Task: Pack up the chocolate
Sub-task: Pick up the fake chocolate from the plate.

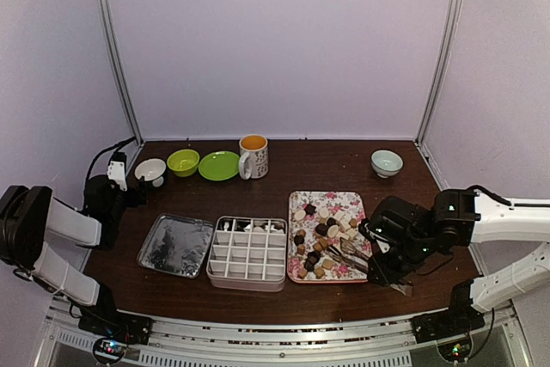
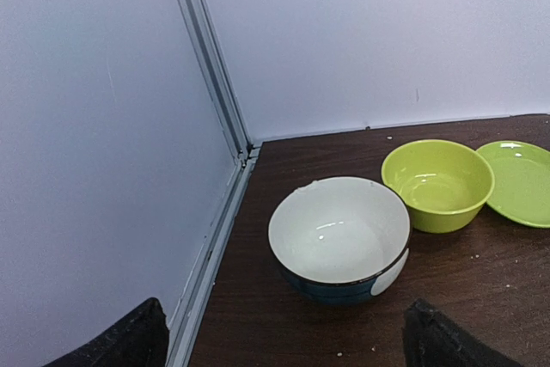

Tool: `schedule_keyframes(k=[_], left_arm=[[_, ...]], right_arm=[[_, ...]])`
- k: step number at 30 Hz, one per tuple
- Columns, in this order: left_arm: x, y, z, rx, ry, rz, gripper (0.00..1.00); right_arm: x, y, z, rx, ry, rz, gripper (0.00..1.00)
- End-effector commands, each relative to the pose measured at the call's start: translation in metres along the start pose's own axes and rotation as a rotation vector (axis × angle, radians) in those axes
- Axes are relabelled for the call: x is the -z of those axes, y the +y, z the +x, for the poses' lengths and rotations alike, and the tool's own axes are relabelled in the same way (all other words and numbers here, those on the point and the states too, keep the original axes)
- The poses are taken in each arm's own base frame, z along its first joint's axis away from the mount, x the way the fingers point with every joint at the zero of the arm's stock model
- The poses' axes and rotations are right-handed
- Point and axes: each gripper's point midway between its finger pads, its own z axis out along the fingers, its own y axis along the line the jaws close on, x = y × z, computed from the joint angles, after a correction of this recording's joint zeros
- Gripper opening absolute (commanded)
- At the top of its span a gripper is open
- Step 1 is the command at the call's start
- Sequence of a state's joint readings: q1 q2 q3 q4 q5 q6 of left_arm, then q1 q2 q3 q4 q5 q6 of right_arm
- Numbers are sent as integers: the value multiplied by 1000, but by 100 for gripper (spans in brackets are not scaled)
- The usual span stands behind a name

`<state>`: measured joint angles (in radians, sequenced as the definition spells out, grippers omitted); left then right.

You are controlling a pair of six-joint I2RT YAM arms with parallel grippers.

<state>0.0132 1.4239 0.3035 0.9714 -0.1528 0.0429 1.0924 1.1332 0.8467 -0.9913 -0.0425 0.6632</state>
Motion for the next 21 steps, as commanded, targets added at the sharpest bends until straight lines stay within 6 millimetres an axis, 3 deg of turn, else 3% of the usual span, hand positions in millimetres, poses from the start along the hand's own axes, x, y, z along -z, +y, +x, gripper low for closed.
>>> schedule_keyframes(k=[1, 10, 21], left_arm=[[-3, 6, -21, 18, -70, -20, 98], [-3, 6, -21, 18, -70, -21, 98], [-3, 6, -21, 18, -69, -20, 98]], right_arm=[[-3, -2, -8, -41, -32, 13, 36], [-5, 1, -10, -61, -22, 13, 30], [31, 5, -28, -81, -121, -32, 25]])
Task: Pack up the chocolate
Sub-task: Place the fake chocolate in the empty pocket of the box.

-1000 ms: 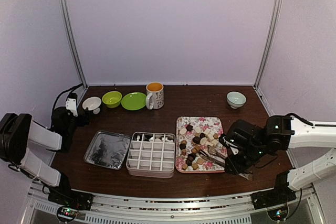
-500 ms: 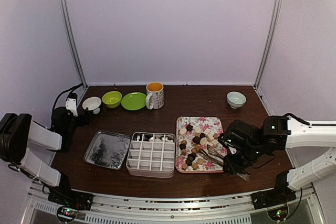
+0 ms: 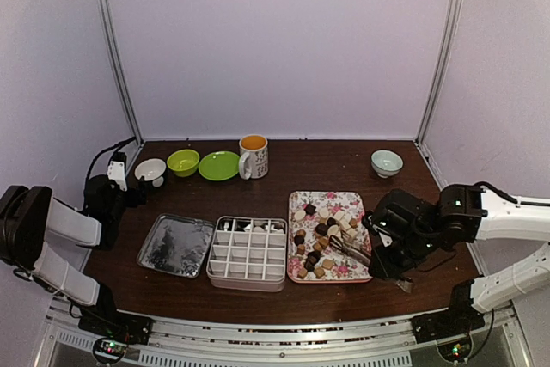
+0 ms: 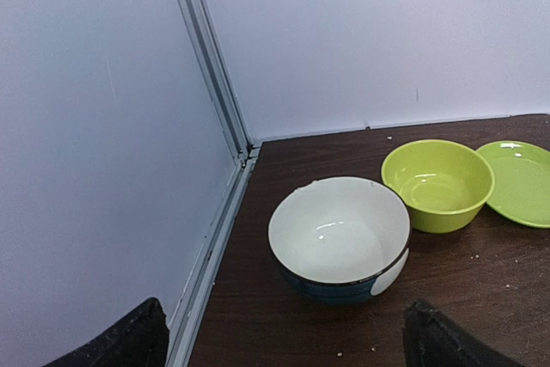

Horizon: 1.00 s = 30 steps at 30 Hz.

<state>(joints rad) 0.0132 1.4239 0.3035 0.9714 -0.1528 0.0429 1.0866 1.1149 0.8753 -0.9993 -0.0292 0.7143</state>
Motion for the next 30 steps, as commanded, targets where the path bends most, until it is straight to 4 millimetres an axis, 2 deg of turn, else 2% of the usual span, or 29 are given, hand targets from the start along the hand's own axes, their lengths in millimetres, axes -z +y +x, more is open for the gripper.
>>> schedule_keyframes(k=[1, 4, 9, 16, 30], left_arm=[[-3, 6, -21, 19, -71, -21, 98], [-3, 6, -21, 18, -69, -21, 98], [-3, 6, -21, 18, -69, -21, 98], [-3, 6, -21, 18, -70, -21, 98], [-3, 6, -21, 18, -70, -20, 98]], right_arm=[[23, 7, -22, -20, -86, -30, 25], [30, 21, -29, 5, -100, -85, 25], [39, 55, -45, 48, -125, -221, 25], [38, 88, -56, 134, -110, -281, 25], [17, 105, -62, 213, -54, -247, 24]])
